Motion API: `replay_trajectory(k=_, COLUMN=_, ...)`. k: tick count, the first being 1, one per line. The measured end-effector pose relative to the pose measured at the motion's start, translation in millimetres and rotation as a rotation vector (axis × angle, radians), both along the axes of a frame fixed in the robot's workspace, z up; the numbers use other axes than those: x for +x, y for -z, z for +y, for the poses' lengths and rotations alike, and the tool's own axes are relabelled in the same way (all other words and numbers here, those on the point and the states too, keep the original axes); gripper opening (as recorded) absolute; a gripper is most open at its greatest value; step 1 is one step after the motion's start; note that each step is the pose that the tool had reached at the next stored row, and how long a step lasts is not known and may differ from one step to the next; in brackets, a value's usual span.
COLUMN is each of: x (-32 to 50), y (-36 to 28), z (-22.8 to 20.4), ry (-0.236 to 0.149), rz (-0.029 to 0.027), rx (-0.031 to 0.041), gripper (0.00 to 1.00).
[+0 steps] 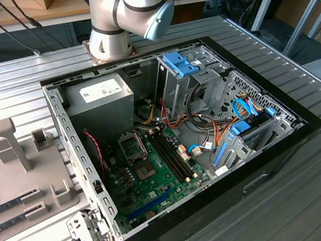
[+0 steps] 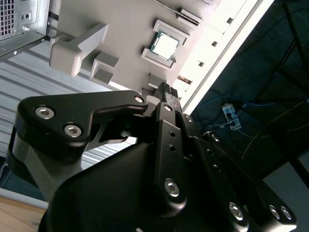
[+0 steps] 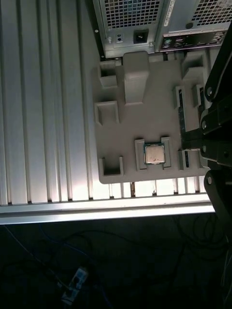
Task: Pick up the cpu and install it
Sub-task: 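Reach for the cpu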
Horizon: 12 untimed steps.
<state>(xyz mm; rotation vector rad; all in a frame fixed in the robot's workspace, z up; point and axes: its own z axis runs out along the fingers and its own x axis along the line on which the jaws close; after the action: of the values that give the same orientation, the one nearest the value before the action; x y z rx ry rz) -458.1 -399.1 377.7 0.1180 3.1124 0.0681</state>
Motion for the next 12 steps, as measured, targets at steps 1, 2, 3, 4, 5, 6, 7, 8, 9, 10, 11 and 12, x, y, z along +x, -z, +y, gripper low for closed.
replay_trajectory(k=1, x=-0.4, y=0.0, z=0.0, ry=0.0, rz=0.0, rx=0.0, gripper=0.1)
replay_trajectory(k=2, x=-1.1, y=0.2, z=0.0, ry=0.0, rz=0.0, rx=0.0, gripper=0.1)
replay_trajectory(k=3, x=-1.6, y=0.2, z=0.0, ry=0.0, rz=0.0001, rx=0.0, gripper=0.1)
replay_trajectory(k=4, x=-2.0, y=0.3, z=0.0, ry=0.0, rz=0.0, rx=0.0, gripper=0.1)
replay_trajectory(k=5, x=-2.7, y=0.4, z=0.0, ry=0.0, rz=0.0, rx=0.0, gripper=0.1)
replay_trajectory(k=6, x=-3.1, y=0.4, z=0.0, ry=0.0, rz=0.0, rx=0.0, gripper=0.1)
replay_trajectory(k=7, x=-3.7, y=0.5, z=0.0, ry=0.0, rz=0.0001, rx=-0.0001, gripper=0.1)
replay_trajectory(k=8, x=-4.1, y=0.5, z=0.0, ry=0.0, rz=0.0001, rx=0.0, gripper=0.1)
replay_trajectory(k=9, x=-5.1, y=0.7, z=0.0, ry=0.0, rz=0.0, rx=0.0, gripper=0.1)
replay_trajectory(k=10, x=-5.4, y=0.7, z=0.0, ry=0.0, rz=0.0, rx=0.0, gripper=0.1)
replay_trajectory(k=11, x=-5.8, y=0.8, z=0.0, ry=0.0, rz=0.0, rx=0.0, gripper=0.1)
replay_trajectory(k=12, x=-6.3, y=0.8, z=0.0, ry=0.0, rz=0.0001, rx=0.0, gripper=0.1)
